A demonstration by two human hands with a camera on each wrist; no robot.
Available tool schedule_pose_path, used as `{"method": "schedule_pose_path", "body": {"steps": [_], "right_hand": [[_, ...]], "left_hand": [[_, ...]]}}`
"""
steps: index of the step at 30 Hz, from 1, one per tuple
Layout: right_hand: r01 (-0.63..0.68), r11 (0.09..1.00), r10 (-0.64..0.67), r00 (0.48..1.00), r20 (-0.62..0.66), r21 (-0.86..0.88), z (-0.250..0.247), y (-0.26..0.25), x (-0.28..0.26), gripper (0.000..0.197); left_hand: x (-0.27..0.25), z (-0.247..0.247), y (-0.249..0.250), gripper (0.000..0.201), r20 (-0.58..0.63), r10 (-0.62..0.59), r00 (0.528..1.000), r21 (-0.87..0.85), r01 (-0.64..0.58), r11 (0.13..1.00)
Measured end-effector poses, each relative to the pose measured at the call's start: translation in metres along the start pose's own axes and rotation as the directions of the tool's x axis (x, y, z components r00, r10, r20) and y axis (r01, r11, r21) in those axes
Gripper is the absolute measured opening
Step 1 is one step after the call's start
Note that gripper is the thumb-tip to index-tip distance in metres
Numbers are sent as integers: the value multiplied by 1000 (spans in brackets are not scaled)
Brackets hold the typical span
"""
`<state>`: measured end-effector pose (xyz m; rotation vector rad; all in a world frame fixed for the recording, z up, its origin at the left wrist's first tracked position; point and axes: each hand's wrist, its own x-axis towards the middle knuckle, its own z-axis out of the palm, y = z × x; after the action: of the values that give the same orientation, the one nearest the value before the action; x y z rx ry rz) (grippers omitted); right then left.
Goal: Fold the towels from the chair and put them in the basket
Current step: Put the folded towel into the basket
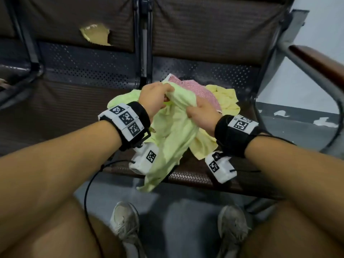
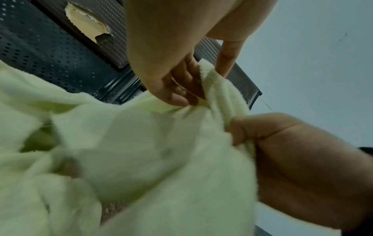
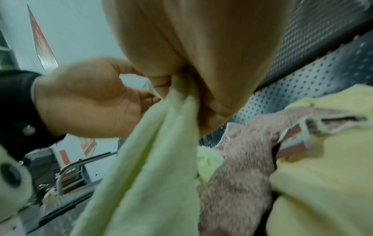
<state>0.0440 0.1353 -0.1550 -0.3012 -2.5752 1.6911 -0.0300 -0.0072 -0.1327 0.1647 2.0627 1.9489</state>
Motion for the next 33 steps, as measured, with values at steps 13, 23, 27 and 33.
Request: {"method": "schedule_pose_path", "body": {"steps": [13,23,27,33], "right_hand": [[-27,937,-153,865,-479,-348,-95,21,-23,17],[0,873,-88,983,-159,-487,-71,22,-34,20],[-56,991,14,949,-315,-125,-86,23,-32,29],[-2,989,-55,925,-377,-151,-100,33,-34,14]], "left_hand": [[-14,34,-13,36,281,212,936,477,-328,816],[-14,61,-10,9,395,363,844,423,-518,743],[-3,50,-18,26,429,220,876,649,-468,600],[0,50,-17,32,241,54,969,695,-212,687]]}}
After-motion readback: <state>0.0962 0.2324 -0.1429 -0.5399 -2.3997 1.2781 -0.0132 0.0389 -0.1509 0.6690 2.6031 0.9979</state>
